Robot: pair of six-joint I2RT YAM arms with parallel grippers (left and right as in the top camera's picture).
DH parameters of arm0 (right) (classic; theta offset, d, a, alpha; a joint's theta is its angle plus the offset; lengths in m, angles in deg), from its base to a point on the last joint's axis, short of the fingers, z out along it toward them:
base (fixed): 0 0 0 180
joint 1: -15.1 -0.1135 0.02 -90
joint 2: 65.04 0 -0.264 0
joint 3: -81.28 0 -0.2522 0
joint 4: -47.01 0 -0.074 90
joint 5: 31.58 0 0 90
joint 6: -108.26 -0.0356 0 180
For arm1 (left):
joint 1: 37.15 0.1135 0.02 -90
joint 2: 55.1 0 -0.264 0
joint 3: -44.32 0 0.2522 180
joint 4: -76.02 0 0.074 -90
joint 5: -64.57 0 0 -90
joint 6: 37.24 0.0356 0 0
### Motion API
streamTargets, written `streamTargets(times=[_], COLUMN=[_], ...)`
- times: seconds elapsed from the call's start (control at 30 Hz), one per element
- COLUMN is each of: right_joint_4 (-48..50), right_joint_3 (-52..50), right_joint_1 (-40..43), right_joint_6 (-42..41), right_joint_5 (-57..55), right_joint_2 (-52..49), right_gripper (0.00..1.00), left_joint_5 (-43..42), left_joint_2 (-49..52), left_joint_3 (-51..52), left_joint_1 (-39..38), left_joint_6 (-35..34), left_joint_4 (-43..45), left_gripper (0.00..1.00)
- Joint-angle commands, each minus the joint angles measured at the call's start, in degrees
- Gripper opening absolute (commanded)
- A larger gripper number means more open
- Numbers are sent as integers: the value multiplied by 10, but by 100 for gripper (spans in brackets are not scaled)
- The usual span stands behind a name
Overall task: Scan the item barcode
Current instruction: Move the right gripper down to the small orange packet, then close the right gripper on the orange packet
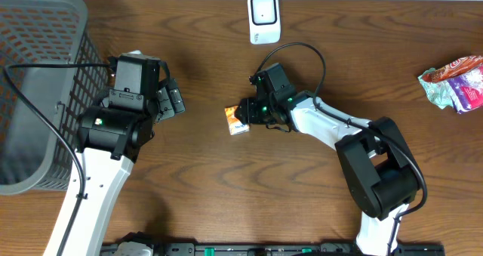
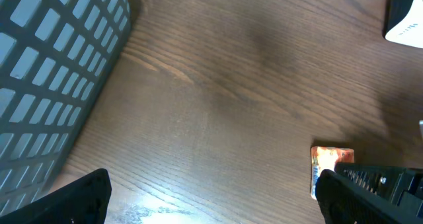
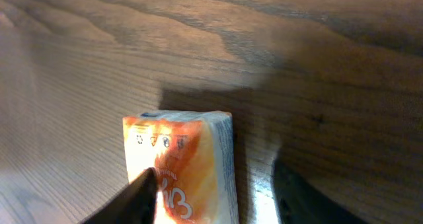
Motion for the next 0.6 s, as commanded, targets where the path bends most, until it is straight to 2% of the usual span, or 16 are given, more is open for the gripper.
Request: streamTargets(times=[0.0,0.1,0.2,0.57], right_joint_4=[-12,-23,-38,-54], right_joint_3=[-5,-5,-5,-5], right_joint_1=[0,4,11,77], right_joint_6=[-8,-8,-8,1], right_joint_5=[1,1,3,157], right_joint_2=[-21,-21,-21,-21], right_gripper=[41,25,1,1], left_joint_5=[12,12,12,12], left_joint_2=[-5,-5,-5,-5], left_joint_3=[-4,-4,-4,-4], left_joint_1=[1,1,1,1], left_joint_6=[-5,-5,-5,-5], left_joint_4=[-2,-2,-2,-2], left_gripper=[98,98,98,98])
